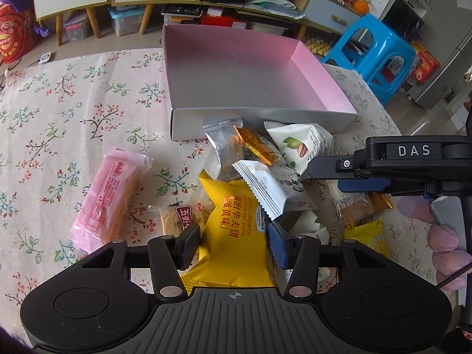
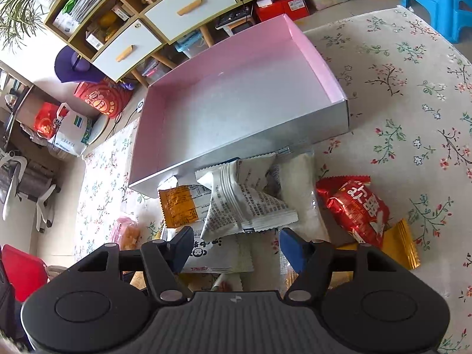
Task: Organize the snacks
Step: 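Grasp a yellow pastry packet with the left gripper while the right grasps a silver-white packet, then lift both held packets and carry them over the pink-lined box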
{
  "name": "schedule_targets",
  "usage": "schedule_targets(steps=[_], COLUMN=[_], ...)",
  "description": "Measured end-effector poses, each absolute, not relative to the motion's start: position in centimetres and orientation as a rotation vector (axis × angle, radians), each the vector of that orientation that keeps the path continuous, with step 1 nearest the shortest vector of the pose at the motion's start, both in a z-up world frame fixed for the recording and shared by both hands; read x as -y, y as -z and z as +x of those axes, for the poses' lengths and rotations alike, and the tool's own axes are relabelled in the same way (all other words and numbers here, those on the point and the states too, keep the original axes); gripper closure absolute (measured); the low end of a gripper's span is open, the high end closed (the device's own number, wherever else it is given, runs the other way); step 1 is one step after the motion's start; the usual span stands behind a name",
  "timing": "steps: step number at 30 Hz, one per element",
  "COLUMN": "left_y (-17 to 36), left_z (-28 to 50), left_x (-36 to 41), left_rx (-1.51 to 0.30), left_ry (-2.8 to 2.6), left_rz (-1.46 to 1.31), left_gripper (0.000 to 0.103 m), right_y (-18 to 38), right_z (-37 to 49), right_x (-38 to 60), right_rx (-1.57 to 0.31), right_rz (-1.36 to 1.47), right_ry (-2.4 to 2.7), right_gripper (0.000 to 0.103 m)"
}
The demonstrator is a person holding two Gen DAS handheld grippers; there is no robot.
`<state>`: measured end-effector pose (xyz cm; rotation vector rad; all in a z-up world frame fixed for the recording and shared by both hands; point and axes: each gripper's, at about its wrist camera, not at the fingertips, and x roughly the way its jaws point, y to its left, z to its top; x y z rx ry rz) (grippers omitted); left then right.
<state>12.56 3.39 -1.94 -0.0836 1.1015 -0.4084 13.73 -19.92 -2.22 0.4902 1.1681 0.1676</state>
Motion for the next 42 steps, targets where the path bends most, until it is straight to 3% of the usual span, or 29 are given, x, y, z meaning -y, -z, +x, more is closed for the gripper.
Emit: schedule_targets(steps=[3, 5, 15, 17, 23, 27, 30, 32, 42], left_y=[2.0, 2.0, 1.8, 1.9, 2.1, 1.9, 1.6, 1.5, 0.1], left_z=[12.6, 12.5, 12.1, 12.0, 12.0, 11.8, 11.8, 11.7, 11.2], left_x=[-3.6, -3.5, -2.4, -2.4, -2.7, -2.7, -3.0, -3.1, -4.0], left_rx=[-1.109, -1.108, -1.084, -1.085, -1.092, -1.077, -1.074, -1.071, -1.03], left_ry=[0.412, 0.415, 0.402, 0.396, 0.393, 0.38, 0.376, 0.37, 0.345], left_rz=[-0.088, -0.073, 0.037, 0.058, 0.07, 0.074, 0.064, 0.064, 0.033], left_gripper=[0.053, 0.052, 0.052, 0.052, 0.052, 0.062, 0.065, 0.066, 0.068], right_y=[1.6, 1.0, 1.6, 1.9, 2.1, 1.7, 1.3, 1.0, 0.6], right_z=[13.8, 13.9, 14.8, 14.9, 14.8, 14.8, 14.7, 14.5, 14.0], right_x=[20.3, 20.3, 18.9, 18.5, 18.6, 19.1, 19.7, 20.0, 20.2], right_rx=[-1.16, -1.143, -1.072, -1.055, -1.011, -1.008, -1.009, -1.003, -1.002], right_rz=[0.503, 0.493, 0.366, 0.318, 0.282, 0.335, 0.401, 0.435, 0.477], right_ry=[-0.177, -0.174, -0.155, -0.145, -0.171, -0.181, -0.188, -0.189, -0.175], right_gripper=[0.044, 0.035, 0.038, 0.05, 0.067, 0.079, 0.084, 0.093, 0.095])
